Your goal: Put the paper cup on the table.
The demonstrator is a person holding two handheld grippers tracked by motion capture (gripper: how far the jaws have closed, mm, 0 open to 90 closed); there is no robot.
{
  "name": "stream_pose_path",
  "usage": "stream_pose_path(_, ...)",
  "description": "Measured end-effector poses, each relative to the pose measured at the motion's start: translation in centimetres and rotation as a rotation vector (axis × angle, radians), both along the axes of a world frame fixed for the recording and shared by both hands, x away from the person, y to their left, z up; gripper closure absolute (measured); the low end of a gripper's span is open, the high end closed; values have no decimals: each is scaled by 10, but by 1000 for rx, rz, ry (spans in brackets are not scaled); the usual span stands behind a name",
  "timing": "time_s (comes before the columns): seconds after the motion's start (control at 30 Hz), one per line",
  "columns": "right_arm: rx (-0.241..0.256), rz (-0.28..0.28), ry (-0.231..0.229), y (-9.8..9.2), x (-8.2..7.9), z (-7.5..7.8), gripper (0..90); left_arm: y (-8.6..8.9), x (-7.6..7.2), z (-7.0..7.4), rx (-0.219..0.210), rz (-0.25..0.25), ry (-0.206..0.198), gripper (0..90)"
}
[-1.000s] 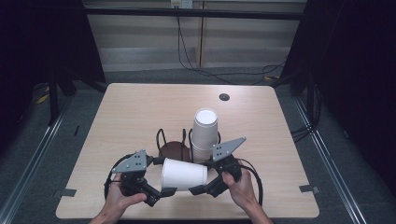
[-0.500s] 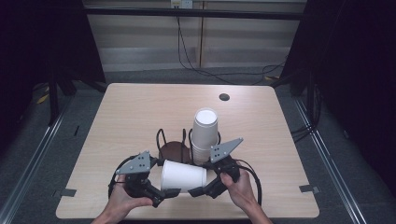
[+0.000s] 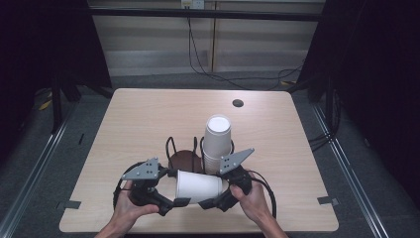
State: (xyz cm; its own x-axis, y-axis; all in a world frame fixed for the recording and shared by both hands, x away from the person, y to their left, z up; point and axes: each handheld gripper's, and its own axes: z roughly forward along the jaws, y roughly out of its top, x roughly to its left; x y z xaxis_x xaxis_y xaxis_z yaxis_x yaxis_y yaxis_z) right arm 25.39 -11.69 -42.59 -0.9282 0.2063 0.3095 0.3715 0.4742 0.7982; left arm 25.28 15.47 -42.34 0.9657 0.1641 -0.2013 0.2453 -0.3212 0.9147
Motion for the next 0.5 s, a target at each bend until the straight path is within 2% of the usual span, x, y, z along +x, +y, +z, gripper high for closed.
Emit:
stream_pose_path(0.1, -22, -17, 4, 2, -1, -1, 150, -1, 0, -1, 0, 5, 11, 118)
stream_pose_path(0.4, -10, -51, 5, -2, -1, -2, 141, 0, 3, -1, 3, 8, 30, 131)
stream_pose_path(0.5, -24, -69, 1, -5, -2, -3, 143, 1, 2, 0, 15, 17, 28, 132)
